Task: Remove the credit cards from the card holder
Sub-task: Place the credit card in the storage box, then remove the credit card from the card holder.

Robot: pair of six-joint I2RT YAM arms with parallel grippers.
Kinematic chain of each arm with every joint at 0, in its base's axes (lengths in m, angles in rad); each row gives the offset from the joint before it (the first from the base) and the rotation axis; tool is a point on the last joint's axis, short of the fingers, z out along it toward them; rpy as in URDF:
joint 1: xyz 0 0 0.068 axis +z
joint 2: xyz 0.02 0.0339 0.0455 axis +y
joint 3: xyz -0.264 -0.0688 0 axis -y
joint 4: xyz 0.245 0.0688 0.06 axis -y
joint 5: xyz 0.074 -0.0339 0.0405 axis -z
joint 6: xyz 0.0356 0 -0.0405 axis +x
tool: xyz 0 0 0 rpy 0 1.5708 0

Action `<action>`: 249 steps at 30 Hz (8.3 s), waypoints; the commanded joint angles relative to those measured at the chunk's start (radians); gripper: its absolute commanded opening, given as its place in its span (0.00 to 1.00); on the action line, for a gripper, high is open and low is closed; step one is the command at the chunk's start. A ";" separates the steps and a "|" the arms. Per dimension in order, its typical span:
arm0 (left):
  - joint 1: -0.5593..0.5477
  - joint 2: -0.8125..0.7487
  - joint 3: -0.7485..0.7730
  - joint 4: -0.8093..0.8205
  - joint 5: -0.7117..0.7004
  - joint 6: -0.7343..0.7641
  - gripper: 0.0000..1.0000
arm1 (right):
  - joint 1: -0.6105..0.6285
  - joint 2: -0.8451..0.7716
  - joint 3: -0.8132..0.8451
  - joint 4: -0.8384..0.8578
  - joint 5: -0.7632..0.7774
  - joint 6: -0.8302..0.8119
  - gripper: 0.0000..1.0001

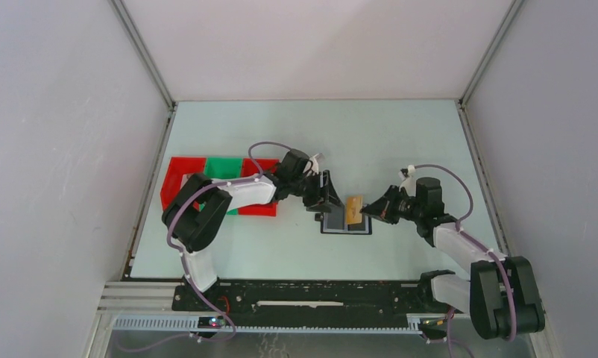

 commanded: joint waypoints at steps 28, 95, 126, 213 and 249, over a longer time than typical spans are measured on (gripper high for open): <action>0.022 -0.022 -0.176 0.662 0.232 -0.386 0.36 | -0.023 0.100 -0.085 0.562 -0.195 0.375 0.00; 0.767 -0.098 0.286 -0.801 -0.316 0.829 0.02 | -0.061 -0.175 0.004 -0.142 -0.073 0.011 0.60; 0.541 -0.500 0.356 -0.865 -0.548 0.690 0.31 | 0.021 -0.153 0.031 -0.184 0.071 0.029 0.62; -0.036 0.077 -0.079 0.142 -0.022 -0.038 0.33 | 0.118 0.276 0.116 -0.104 0.183 -0.003 0.39; -0.038 0.168 -0.146 0.280 -0.010 -0.067 0.24 | 0.116 0.358 0.033 0.090 0.073 0.119 0.28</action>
